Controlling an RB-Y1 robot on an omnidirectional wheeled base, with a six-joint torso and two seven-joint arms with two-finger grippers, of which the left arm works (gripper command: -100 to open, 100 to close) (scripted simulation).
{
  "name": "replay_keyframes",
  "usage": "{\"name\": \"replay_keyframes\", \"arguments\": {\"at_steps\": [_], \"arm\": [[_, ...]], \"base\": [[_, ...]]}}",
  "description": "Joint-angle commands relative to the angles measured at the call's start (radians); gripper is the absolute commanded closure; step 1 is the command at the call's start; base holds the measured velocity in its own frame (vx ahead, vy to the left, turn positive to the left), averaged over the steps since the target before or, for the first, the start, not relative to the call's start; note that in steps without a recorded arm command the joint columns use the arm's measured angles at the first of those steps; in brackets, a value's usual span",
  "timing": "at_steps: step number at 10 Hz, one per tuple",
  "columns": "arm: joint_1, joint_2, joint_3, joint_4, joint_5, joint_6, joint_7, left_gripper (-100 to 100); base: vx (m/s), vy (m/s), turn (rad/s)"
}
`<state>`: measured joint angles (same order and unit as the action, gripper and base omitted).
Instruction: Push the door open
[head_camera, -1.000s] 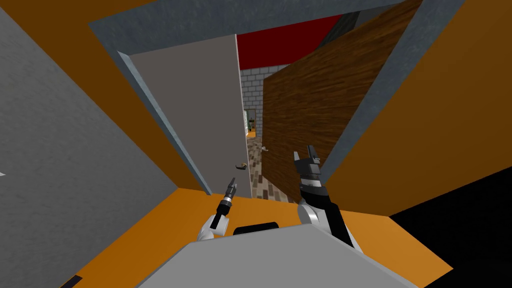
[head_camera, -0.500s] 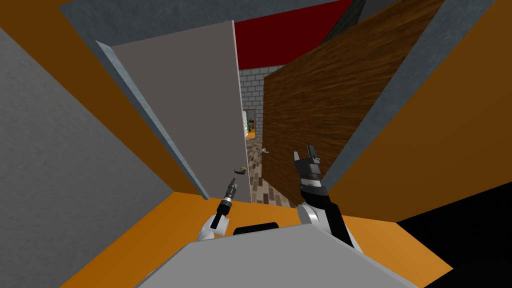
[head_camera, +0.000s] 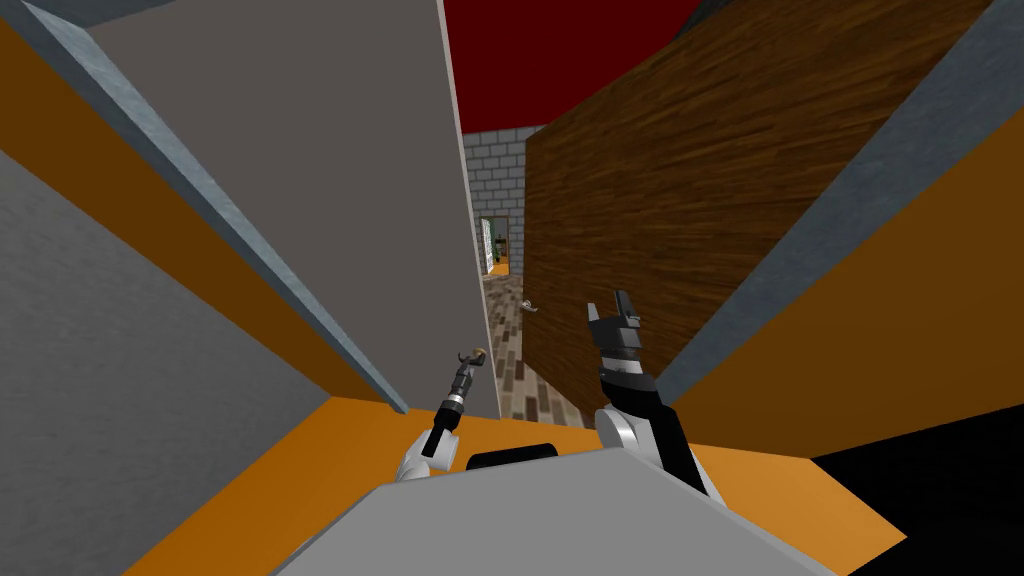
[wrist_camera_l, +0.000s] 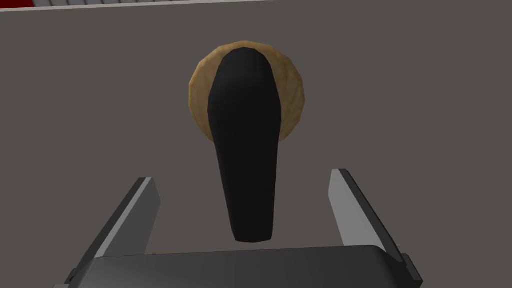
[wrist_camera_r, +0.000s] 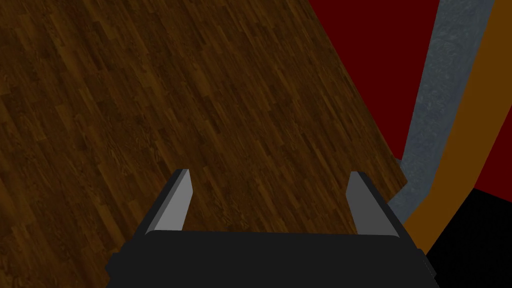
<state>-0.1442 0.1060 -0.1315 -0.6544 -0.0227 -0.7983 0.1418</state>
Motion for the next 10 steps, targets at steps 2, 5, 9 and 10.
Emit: {"name": "replay_keyframes", "arguments": {"at_steps": [2, 5, 9, 10], "arm": [[-0.001, -0.002, 0.002, 0.003, 0.001, 0.000, -0.002, -100], [-0.001, -0.002, 0.002, 0.003, 0.001, 0.000, -0.002, 100], [-0.010, -0.002, 0.032, 0.006, 0.011, -0.002, -0.019, 100], [-0.014, -0.004, 0.056, 0.010, 0.018, -0.005, -0.032, 100]], "base": [[0.142, -0.020, -0.015], [-0.018, 0.004, -0.007], [0.010, 0.001, -0.032], [0.082, 0.022, -0.171]]}}
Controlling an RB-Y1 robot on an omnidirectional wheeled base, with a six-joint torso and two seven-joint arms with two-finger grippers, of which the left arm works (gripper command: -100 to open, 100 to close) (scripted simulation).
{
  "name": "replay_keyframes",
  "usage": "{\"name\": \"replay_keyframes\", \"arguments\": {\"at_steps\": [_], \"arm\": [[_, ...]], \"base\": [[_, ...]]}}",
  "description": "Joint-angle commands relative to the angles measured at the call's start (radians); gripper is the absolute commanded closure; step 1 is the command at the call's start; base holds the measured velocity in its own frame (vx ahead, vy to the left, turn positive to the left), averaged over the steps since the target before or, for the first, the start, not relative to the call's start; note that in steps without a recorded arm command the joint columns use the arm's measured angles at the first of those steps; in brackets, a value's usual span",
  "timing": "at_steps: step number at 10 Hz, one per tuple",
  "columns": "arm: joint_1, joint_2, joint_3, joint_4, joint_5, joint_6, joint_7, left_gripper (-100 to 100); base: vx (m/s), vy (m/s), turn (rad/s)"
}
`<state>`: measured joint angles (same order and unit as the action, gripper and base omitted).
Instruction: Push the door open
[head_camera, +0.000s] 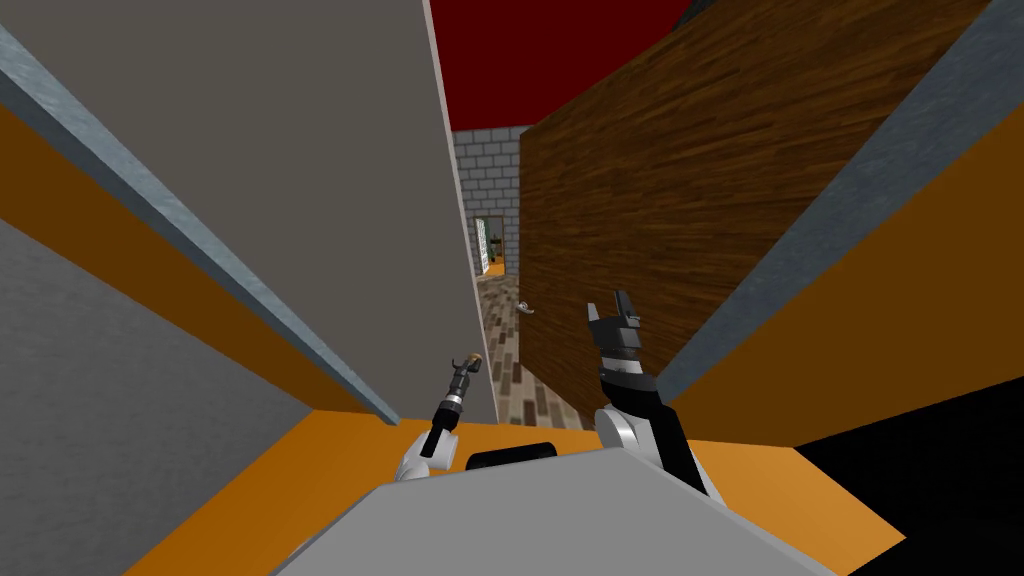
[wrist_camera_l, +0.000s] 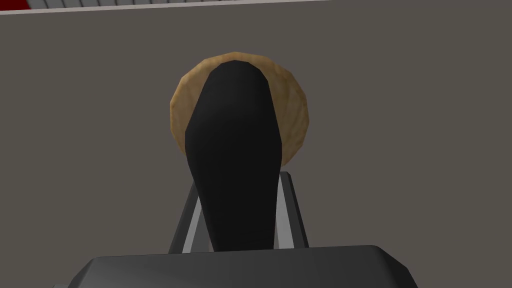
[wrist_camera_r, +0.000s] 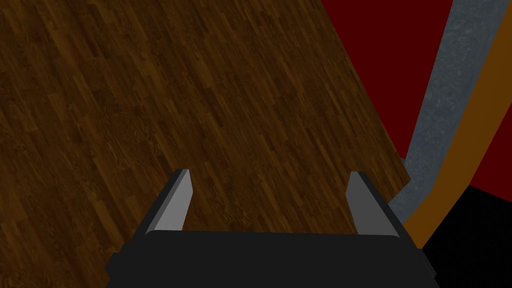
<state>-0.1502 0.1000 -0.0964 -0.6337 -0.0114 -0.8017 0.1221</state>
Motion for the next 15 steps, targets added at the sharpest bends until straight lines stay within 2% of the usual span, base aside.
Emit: {"name": "replay_keyframes", "arguments": {"at_steps": [1, 5, 6, 10, 11, 15], "arm": [[-0.010, 0.002, 0.036, -0.009, 0.012, -0.004, -0.021, 100], [-0.021, -0.003, 0.106, 0.002, 0.034, -0.013, -0.061, 100], [-0.021, -0.003, 0.106, 0.002, 0.034, -0.013, -0.061, 100], [-0.034, -0.011, 0.196, 0.016, 0.063, -0.025, -0.113, 100], [-0.034, -0.011, 0.196, 0.016, 0.063, -0.025, -0.113, 100], [-0.049, -0.022, 0.293, 0.032, 0.095, -0.038, -0.170, 100]], "base": [[0.082, 0.030, -0.114], [0.075, 0.025, -0.102], [0.047, 0.029, -0.037], [0.061, 0.035, -0.110], [0.048, 0.040, -0.037], [0.067, 0.033, -0.131]]}}
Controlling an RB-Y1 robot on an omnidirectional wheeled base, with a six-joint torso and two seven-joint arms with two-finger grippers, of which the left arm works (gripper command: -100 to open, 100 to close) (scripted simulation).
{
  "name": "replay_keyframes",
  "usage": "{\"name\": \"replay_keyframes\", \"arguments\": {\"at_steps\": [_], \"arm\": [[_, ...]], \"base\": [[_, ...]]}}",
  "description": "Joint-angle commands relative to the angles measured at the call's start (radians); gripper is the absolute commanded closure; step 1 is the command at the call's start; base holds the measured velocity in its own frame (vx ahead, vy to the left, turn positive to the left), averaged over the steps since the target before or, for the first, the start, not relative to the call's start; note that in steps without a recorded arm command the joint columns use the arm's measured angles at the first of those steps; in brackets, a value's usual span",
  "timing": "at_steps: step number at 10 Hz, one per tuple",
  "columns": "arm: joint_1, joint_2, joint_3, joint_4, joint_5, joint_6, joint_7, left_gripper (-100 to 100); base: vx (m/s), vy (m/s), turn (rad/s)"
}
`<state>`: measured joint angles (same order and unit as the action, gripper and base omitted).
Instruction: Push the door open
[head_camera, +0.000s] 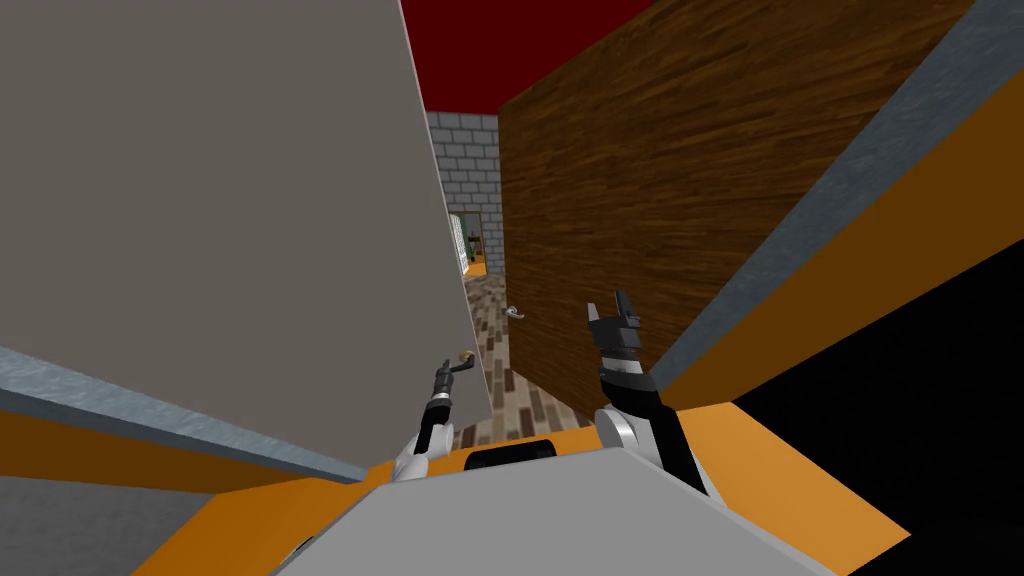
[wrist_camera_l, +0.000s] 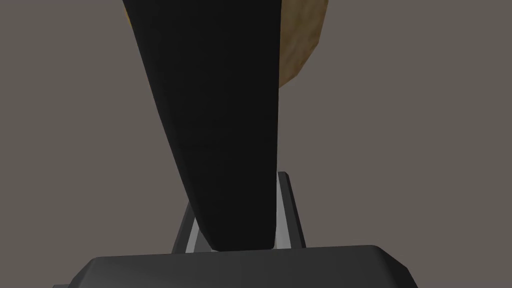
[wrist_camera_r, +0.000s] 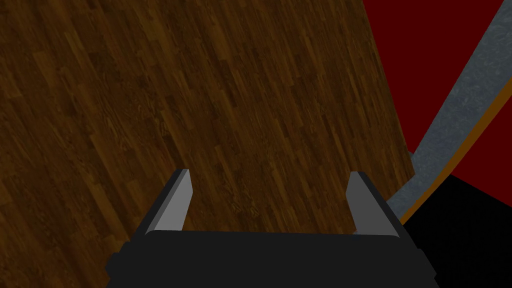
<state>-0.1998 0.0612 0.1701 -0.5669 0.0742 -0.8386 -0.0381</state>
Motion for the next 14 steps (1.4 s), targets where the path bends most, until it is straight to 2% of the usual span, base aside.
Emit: {"name": "replay_keyframes", "arguments": {"at_steps": [1, 2, 4, 5, 6, 7, 9, 11, 12, 14], "arm": [[0.000, 0.017, 0.029, -0.035, 0.010, -0.001, -0.009, 100], [-0.004, 0.014, 0.055, -0.031, 0.018, -0.004, -0.024, 100], [-0.004, 0.014, 0.055, 0.006, 0.018, -0.004, -0.024, 100], [-0.004, 0.014, 0.055, 0.000, 0.018, -0.004, -0.024, 100], [-0.004, 0.014, 0.055, -0.030, 0.018, -0.004, -0.024, 100], [-0.004, 0.014, 0.055, -0.031, 0.018, -0.004, -0.024, 100], [-0.012, 0.007, 0.106, -0.022, 0.035, -0.011, -0.054, 100], [-0.012, 0.007, 0.108, -0.006, 0.035, -0.011, -0.054, 100], [-0.012, 0.007, 0.108, -0.022, 0.035, -0.011, -0.054, 100], [-0.020, -0.001, 0.158, -0.014, 0.052, -0.018, -0.084, 100]], "base": [[0.066, 0.025, -0.069], [0.063, 0.013, -0.081], [0.037, 0.009, -0.032], [0.005, 0.003, 0.020], [-0.008, 0.006, 0.038], [-0.011, 0.003, -0.012], [0.034, 0.016, -0.124], [0.043, 0.024, -0.026], [0.016, -0.001, -0.004], [0.040, 0.011, -0.106]]}}
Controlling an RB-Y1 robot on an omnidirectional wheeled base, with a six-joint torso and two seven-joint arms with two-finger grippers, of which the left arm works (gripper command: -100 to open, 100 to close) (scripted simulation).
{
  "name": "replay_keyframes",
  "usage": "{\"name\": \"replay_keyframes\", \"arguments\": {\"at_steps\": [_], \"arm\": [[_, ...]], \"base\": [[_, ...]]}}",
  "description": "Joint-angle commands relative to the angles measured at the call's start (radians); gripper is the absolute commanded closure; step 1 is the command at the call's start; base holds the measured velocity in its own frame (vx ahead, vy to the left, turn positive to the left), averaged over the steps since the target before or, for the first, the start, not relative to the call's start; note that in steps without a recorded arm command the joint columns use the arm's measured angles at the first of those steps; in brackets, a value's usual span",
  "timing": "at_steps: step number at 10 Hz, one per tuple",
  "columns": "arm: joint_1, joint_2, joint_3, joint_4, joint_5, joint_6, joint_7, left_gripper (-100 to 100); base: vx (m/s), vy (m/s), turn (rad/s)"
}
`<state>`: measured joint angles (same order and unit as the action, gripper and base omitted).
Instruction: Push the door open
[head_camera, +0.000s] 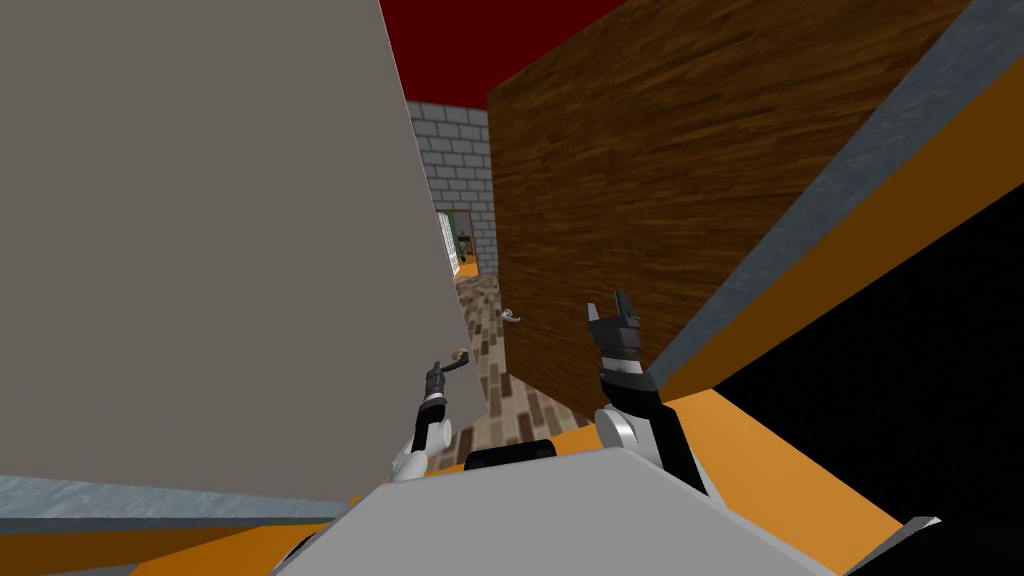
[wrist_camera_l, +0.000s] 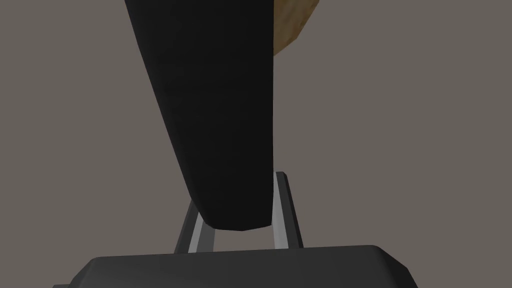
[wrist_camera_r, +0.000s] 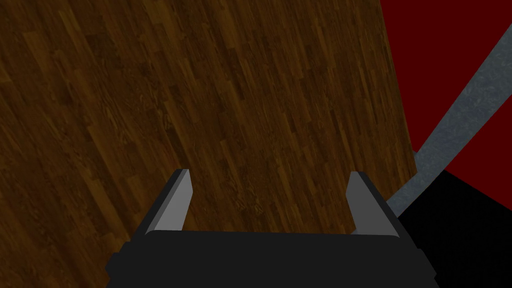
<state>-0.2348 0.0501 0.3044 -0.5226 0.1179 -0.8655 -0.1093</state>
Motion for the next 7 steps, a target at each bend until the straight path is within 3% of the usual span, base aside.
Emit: {"name": "replay_keyframes", "arguments": {"at_steps": [1, 4, 6, 7], "arm": [[0.015, 0.010, 0.026, -0.050, 0.008, 0.009, -0.013, 100], [0.008, 0.001, 0.078, -0.050, 0.025, 0.003, -0.043, 100], [0.008, 0.001, 0.078, -0.080, 0.025, 0.016, -0.043, 100], [0.004, -0.004, 0.103, -0.046, 0.033, -0.001, -0.057, 100]], "base": [[0.056, 0.016, -0.061], [0.043, 0.021, -0.078], [0.034, 0.006, -0.016], [0.034, 0.010, -0.104]]}}
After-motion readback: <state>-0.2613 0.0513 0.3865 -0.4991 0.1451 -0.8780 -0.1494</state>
